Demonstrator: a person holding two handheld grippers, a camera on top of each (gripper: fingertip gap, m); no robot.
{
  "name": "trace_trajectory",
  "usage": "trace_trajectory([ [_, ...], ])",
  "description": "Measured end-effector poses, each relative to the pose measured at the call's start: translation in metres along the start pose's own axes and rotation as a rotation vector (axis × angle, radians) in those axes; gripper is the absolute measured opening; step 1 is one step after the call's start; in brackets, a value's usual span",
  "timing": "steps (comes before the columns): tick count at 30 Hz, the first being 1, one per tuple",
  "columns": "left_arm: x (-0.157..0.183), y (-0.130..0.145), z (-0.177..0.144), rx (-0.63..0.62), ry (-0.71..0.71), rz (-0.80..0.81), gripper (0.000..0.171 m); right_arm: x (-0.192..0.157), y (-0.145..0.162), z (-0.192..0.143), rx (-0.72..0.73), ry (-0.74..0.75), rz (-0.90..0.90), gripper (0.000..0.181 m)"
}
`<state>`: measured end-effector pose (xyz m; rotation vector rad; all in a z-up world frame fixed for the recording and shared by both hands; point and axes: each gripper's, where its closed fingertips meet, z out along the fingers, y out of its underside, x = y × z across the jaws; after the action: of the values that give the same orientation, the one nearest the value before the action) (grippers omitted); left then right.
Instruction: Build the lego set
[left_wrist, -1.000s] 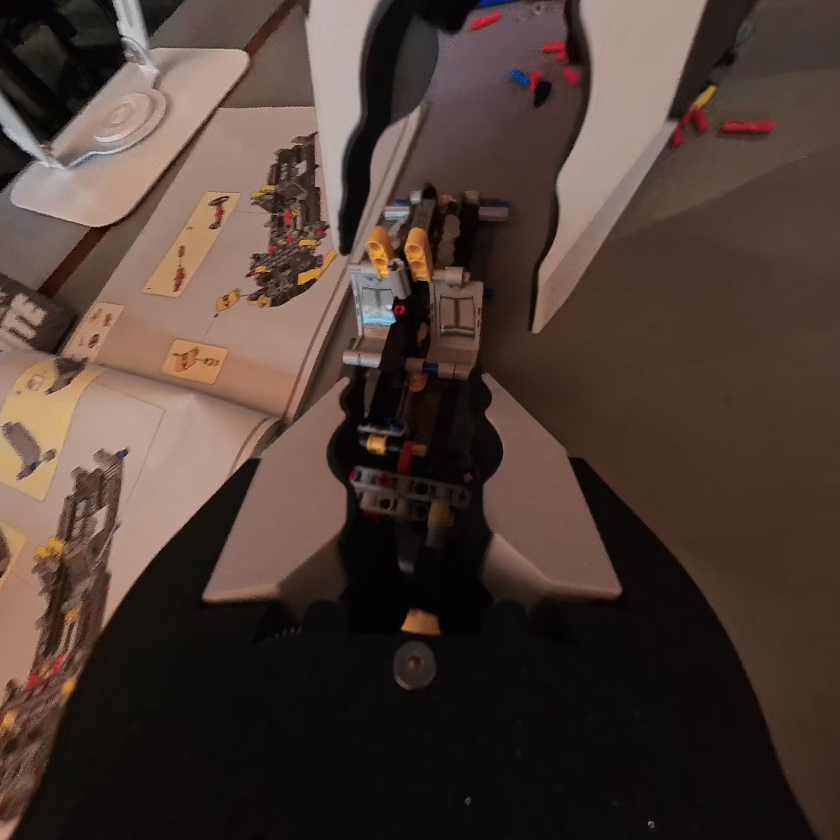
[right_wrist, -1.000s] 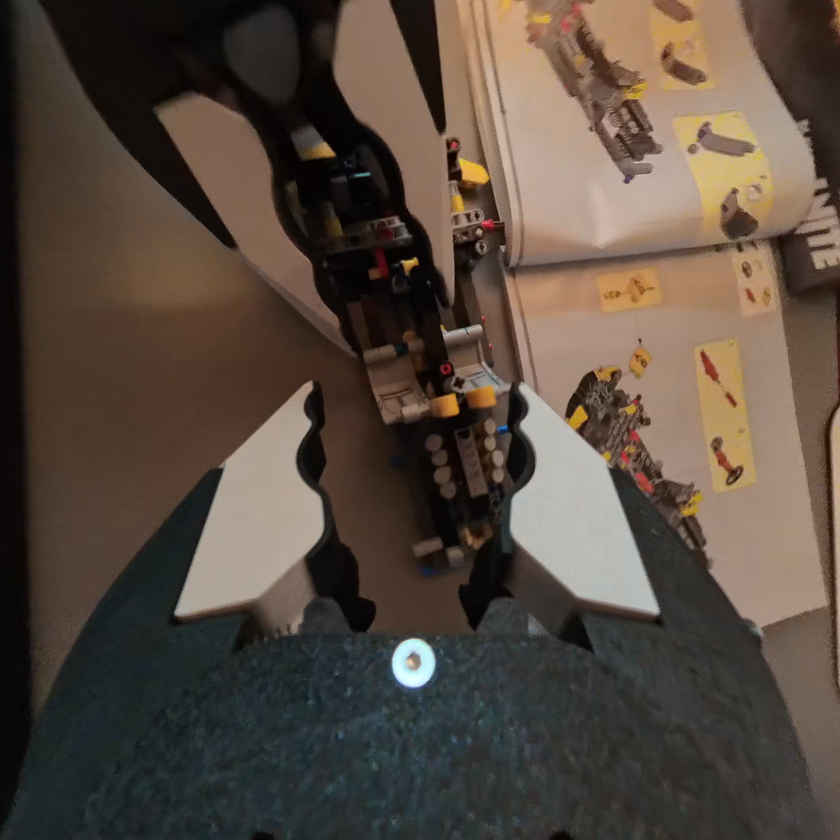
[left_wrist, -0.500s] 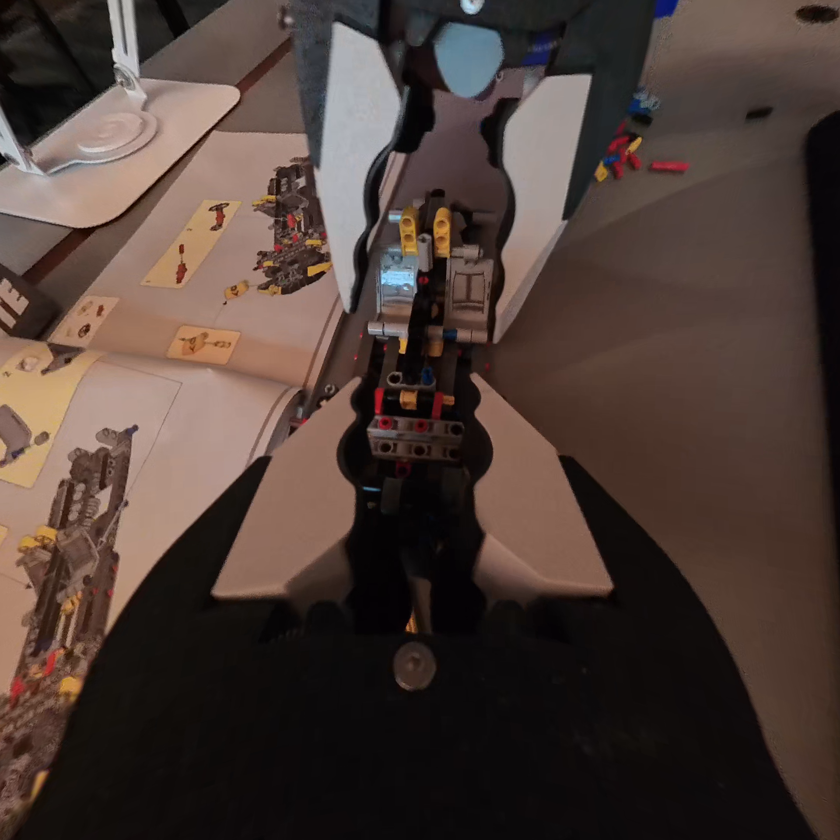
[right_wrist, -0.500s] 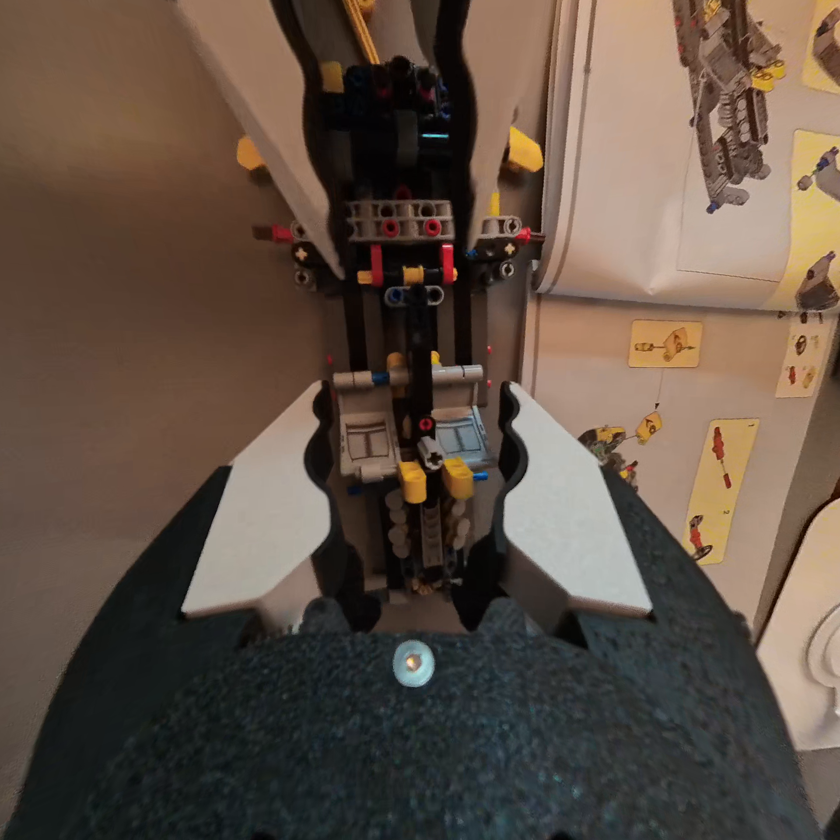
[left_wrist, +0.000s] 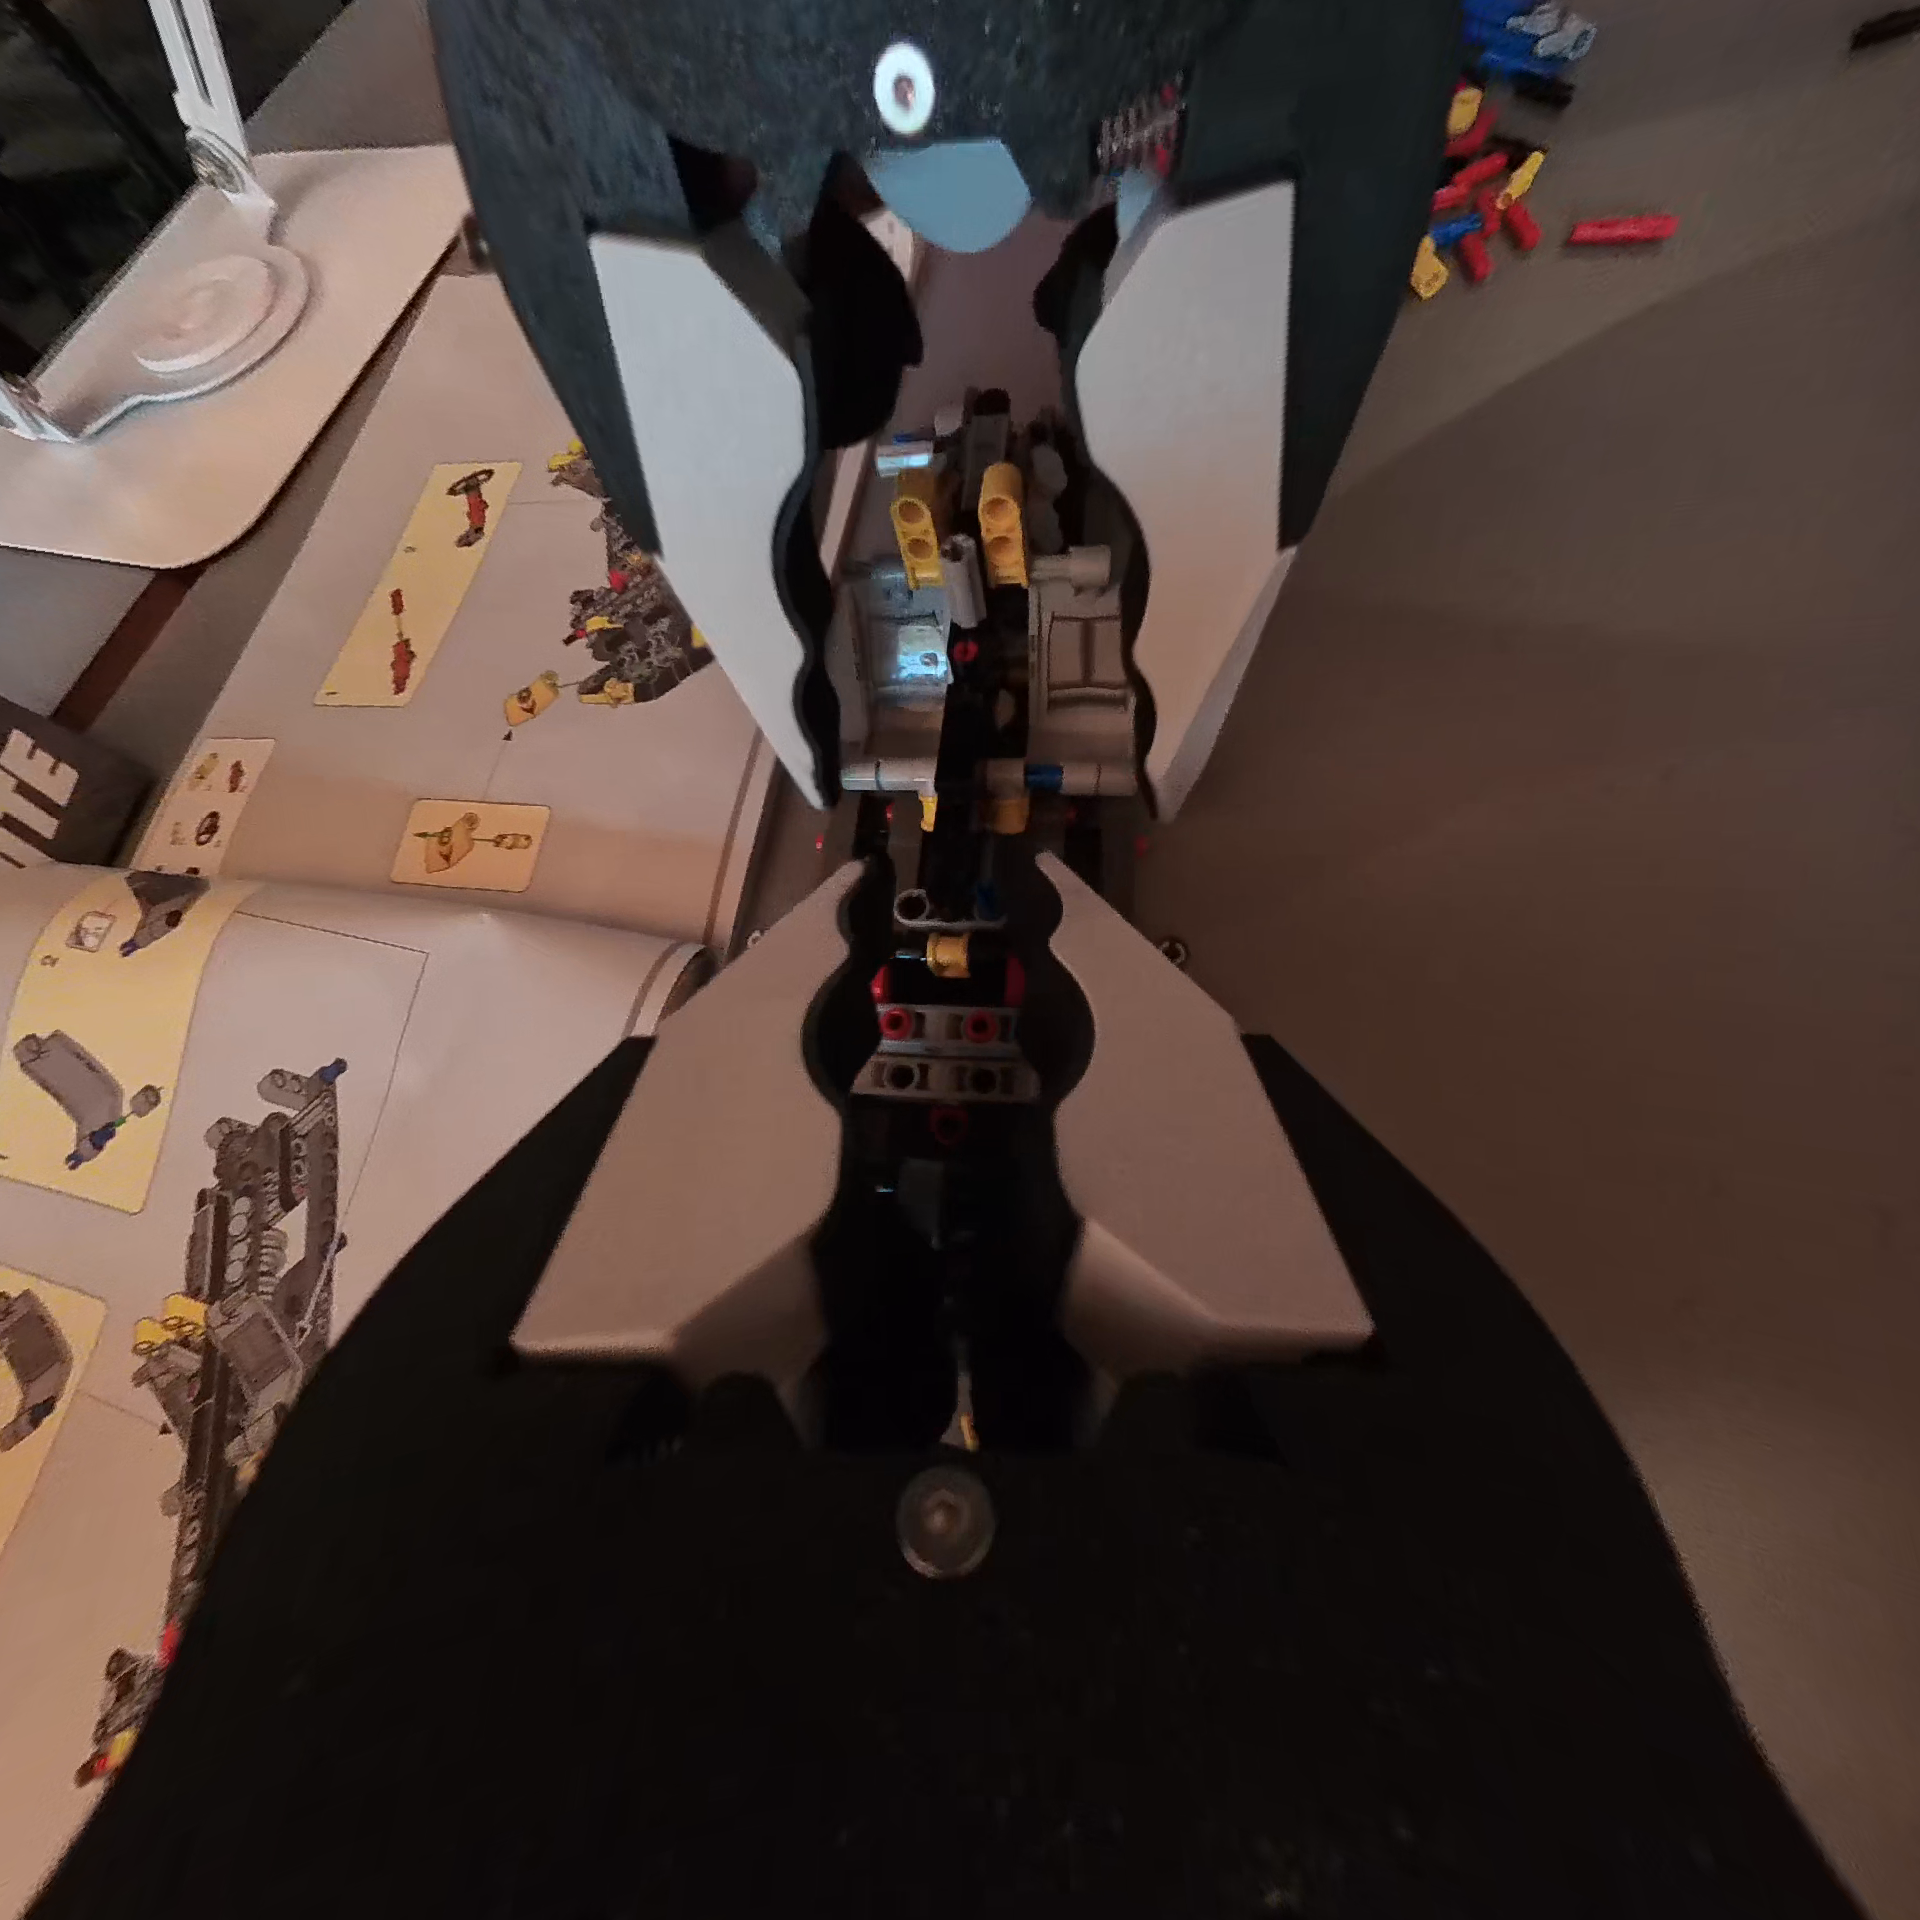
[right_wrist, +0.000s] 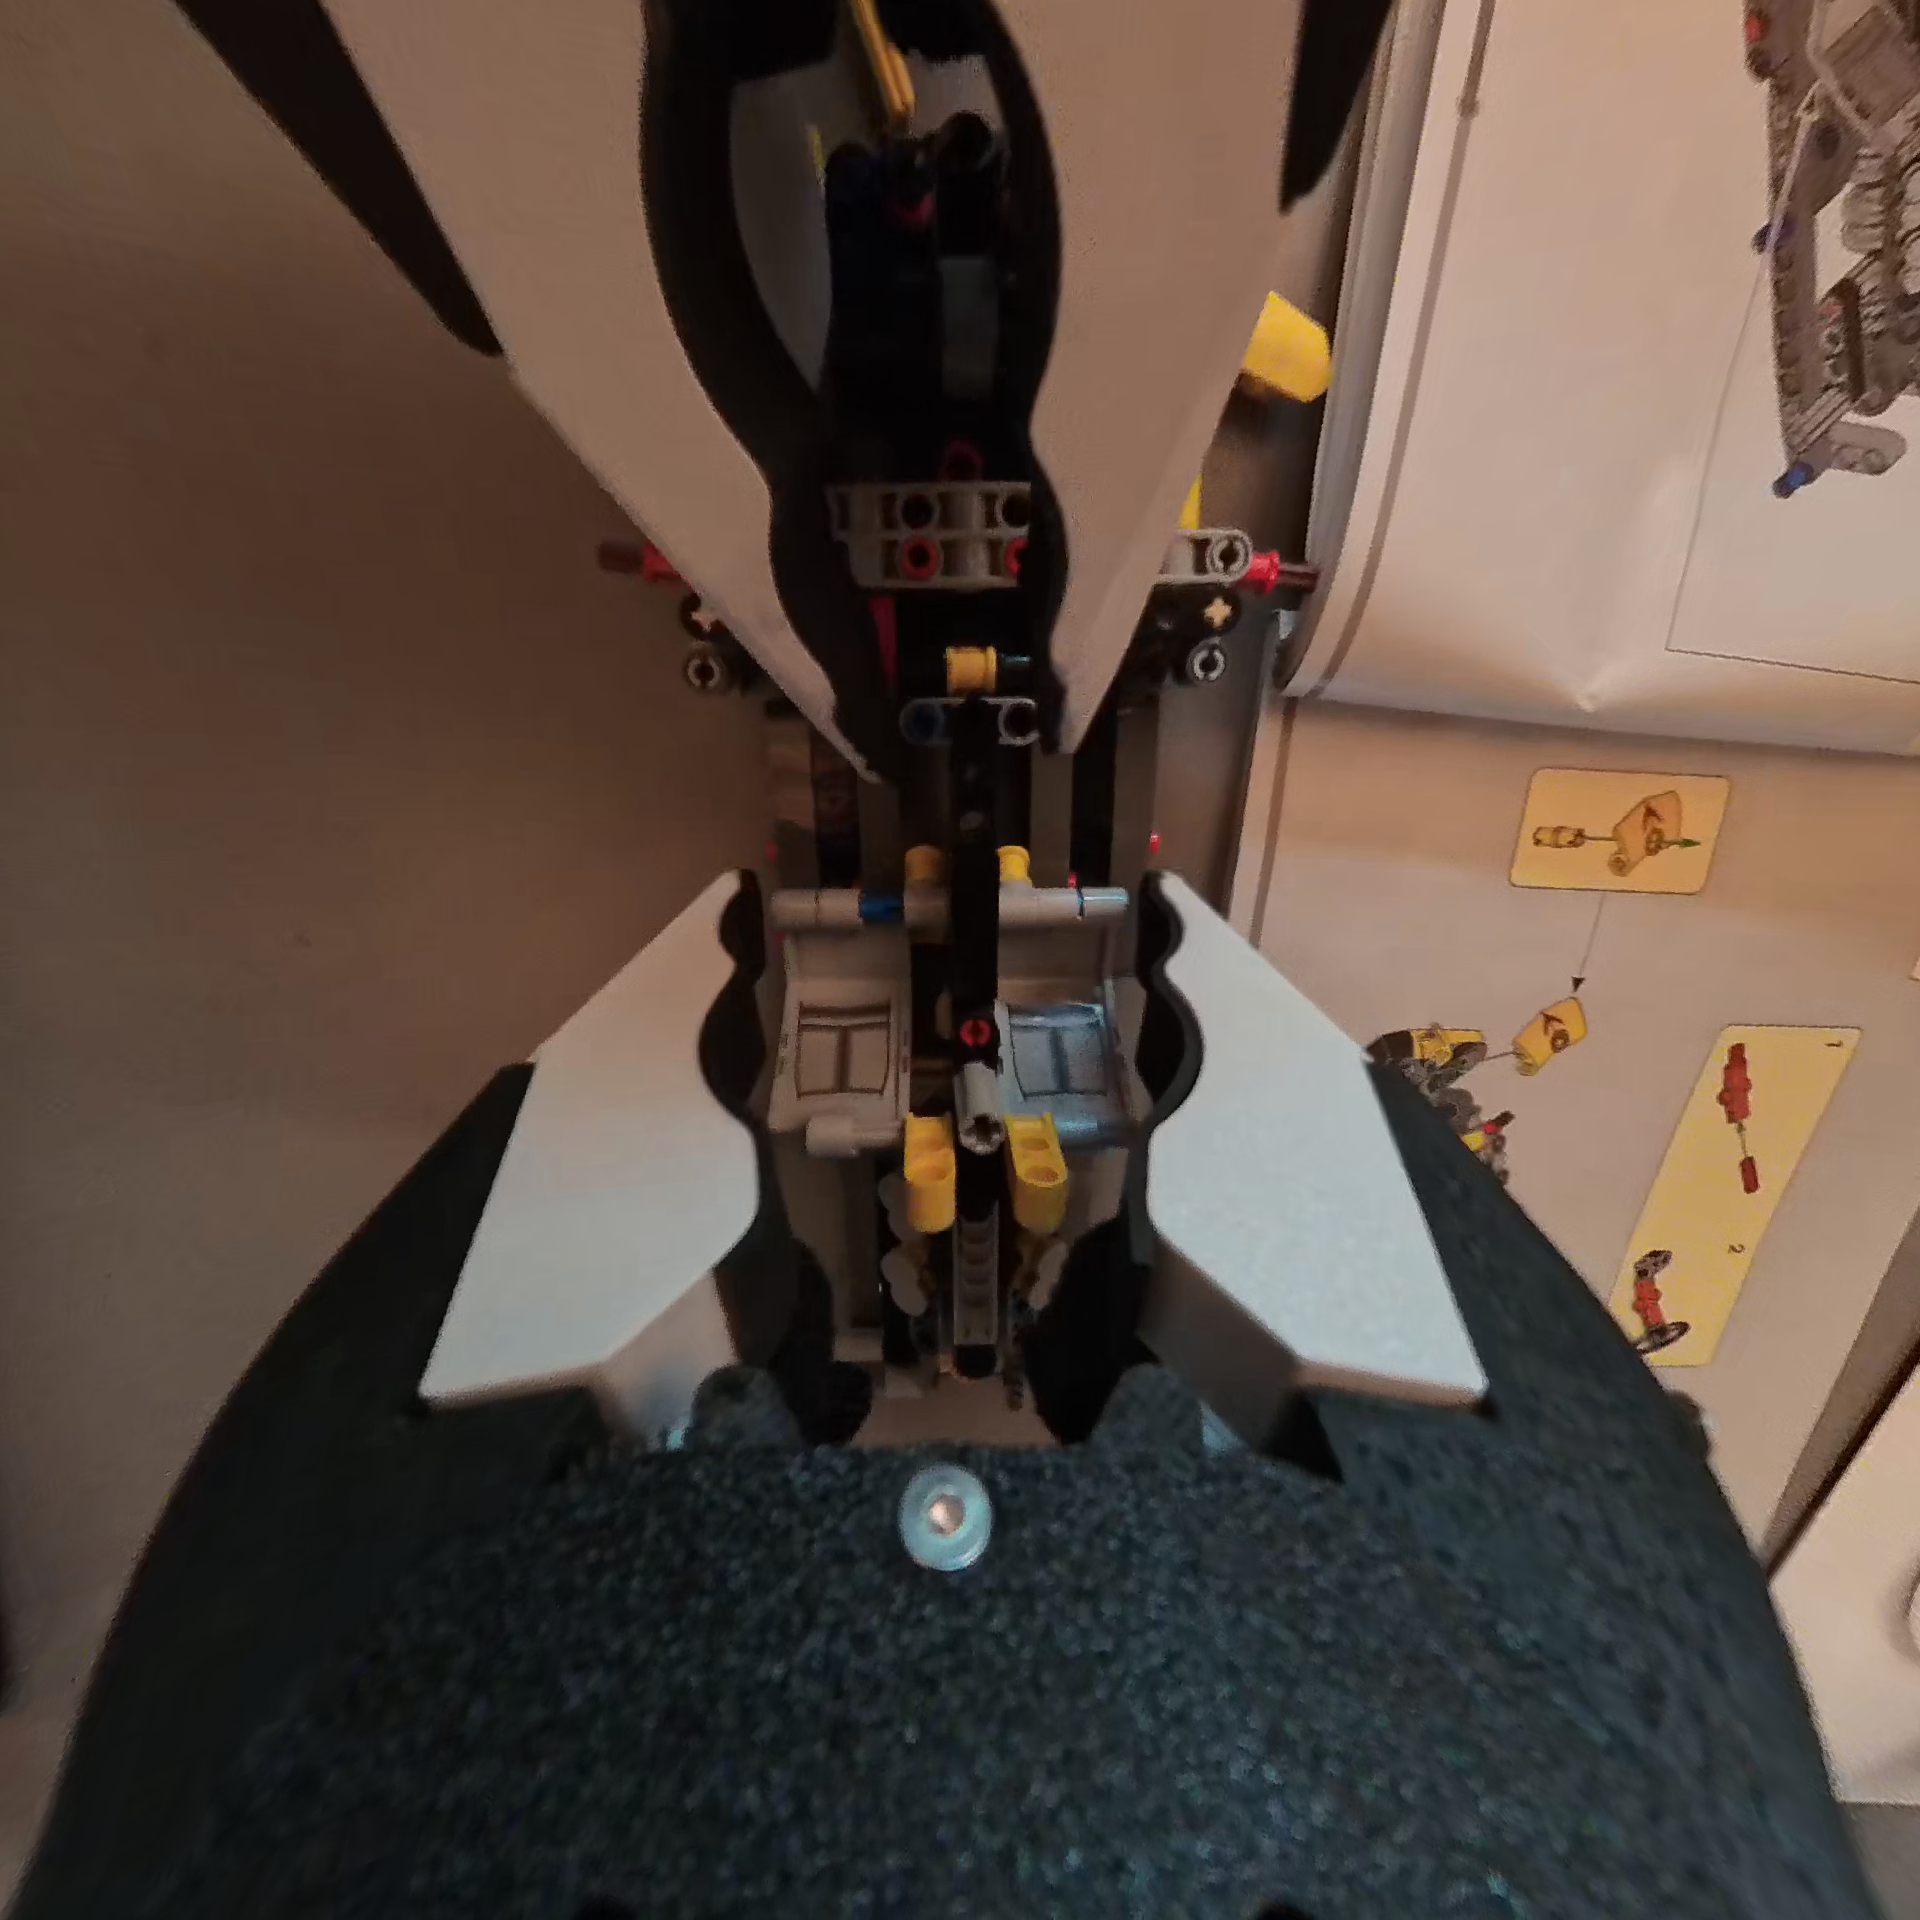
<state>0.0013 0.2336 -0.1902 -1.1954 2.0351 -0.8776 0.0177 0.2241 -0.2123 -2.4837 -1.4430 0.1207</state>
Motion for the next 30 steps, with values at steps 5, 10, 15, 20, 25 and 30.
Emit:
trace_trajectory([
  [5,0.0004,0.0002,0.0005,0.003,0.025,-0.027,0.015,-0.0004,0.0016,0.001,-0.004,-0.022,0.001,0.067],
  [10,0.0011,0.0006,-0.0016,-0.001,0.026,-0.02,0.016,-0.0008,0.0009,0.0002,0.0,-0.052,0.036,0.066],
  [15,0.0032,-0.001,0.0014,0.004,0.04,-0.035,0.012,-0.0013,0.0008,-0.0003,0.015,-0.083,0.045,0.066],
  [20,0.0042,-0.0016,0.0016,0.008,0.046,-0.045,0.011,-0.0021,0.0021,0.0012,0.001,-0.048,0.003,0.067],
  [25,0.0029,0.0021,0.0008,-0.001,0.035,-0.035,0.013,-0.0048,0.0036,0.0003,-0.005,-0.053,0.017,0.08],
  [30,0.0022,0.0004,0.0011,0.005,0.034,-0.032,0.013,-0.0024,0.0054,-0.0042,0.023,-0.046,0.035,0.084],
])
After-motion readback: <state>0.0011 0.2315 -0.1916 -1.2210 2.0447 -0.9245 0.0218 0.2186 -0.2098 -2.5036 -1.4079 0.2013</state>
